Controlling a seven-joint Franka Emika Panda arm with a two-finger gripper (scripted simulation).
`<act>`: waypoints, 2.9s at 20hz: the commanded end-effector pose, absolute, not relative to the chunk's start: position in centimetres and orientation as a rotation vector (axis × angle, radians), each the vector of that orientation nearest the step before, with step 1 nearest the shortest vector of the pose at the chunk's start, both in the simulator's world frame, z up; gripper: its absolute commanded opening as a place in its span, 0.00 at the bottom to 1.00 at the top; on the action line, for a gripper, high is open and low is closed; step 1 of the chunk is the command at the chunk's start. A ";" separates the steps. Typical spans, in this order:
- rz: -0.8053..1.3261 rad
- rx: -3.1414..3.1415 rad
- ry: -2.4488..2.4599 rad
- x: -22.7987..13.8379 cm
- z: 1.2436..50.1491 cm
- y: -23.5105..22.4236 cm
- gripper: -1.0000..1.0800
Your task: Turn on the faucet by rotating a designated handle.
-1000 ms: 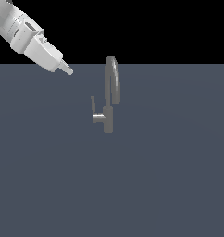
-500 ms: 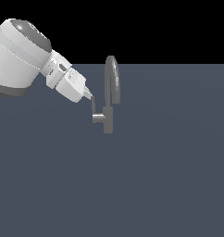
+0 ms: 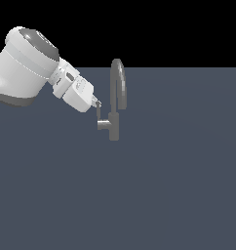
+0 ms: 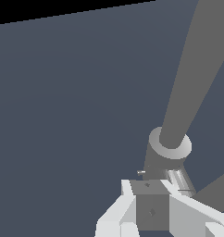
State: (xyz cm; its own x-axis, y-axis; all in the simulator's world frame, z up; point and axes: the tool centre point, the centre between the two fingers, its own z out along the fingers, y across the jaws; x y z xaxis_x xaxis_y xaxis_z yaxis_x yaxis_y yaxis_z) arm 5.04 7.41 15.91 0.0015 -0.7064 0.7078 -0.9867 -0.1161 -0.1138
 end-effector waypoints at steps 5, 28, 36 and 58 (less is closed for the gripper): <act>0.895 1.867 -1.740 3.3 16.3 7.2 0.00; 0.896 1.869 -1.739 -2.9 15.1 6.2 0.00; 0.912 1.884 -1.737 -3.8 14.1 6.7 0.00; 0.897 1.869 -1.741 -4.7 5.4 5.9 0.00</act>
